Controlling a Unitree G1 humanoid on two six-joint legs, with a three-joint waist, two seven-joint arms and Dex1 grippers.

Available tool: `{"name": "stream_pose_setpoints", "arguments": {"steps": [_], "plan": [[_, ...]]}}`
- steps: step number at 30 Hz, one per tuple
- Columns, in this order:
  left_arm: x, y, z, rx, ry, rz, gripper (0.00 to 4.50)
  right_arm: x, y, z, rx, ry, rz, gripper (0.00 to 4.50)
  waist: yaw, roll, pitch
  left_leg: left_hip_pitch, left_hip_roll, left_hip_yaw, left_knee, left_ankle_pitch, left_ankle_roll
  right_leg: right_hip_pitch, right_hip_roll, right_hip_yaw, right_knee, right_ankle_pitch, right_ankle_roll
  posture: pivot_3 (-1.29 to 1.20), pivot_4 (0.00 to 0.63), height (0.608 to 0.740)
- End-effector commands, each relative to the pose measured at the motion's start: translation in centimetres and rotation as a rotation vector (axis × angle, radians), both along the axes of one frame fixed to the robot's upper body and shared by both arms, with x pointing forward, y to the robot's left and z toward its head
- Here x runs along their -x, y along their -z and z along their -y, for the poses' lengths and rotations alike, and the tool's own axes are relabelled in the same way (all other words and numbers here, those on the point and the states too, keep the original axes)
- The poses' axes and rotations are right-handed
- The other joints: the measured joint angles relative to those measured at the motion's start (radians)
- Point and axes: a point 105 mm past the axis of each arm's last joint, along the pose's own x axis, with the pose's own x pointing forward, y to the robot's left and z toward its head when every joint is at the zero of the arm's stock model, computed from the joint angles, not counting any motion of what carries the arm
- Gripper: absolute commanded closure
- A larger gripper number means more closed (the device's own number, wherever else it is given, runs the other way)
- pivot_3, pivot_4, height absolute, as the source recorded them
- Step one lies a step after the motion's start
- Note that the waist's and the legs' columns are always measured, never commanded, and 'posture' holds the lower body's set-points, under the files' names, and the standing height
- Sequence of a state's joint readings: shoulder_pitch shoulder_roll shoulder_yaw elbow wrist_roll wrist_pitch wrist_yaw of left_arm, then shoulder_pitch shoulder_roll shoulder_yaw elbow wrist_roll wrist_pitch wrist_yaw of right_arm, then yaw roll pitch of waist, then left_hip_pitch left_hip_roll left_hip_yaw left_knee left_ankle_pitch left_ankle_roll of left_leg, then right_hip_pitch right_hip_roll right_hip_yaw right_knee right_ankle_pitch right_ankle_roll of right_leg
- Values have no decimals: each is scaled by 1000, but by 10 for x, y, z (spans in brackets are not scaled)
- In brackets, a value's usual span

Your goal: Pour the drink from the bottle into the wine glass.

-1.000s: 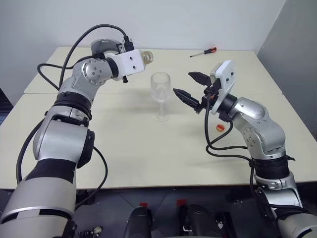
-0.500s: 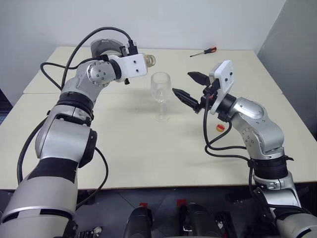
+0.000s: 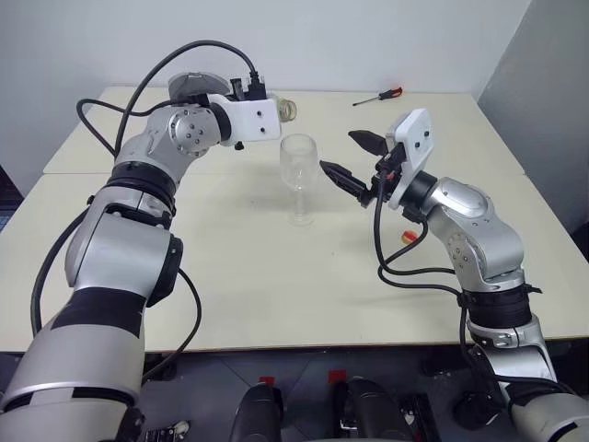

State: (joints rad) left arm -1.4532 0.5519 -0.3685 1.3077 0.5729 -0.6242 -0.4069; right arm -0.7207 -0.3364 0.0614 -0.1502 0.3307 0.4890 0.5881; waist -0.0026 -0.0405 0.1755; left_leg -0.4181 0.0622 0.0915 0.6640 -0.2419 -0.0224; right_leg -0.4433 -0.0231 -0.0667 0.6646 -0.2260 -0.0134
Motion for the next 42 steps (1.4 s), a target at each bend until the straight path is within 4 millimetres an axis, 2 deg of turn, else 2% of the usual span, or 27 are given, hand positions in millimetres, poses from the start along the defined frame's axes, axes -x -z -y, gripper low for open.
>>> {"name": "stream_pose_setpoints", "arguments": {"steps": [1, 24, 42], "plan": [[4, -28, 6, -20, 26, 99, 3185, 3, -14, 0, -14, -3, 63, 383, 0, 0, 0, 0, 0, 0, 0, 0, 0, 0, 0, 0, 0, 0, 0, 0, 150, 740], [5, -27, 5, -169, 28, 168, 3185, -1, -14, 1, -14, 11, 68, 383, 0, 0, 0, 0, 0, 1, 0, 0, 0, 0, 0, 0, 1, 0, 0, 0, 150, 740], [5, -28, 3, -188, 19, 182, 3185, -2, -13, 1, -8, 12, 71, 383, 0, 0, 0, 0, 0, 1, 1, 0, 0, 0, 0, 0, 1, 0, 0, 0, 150, 740]]}}
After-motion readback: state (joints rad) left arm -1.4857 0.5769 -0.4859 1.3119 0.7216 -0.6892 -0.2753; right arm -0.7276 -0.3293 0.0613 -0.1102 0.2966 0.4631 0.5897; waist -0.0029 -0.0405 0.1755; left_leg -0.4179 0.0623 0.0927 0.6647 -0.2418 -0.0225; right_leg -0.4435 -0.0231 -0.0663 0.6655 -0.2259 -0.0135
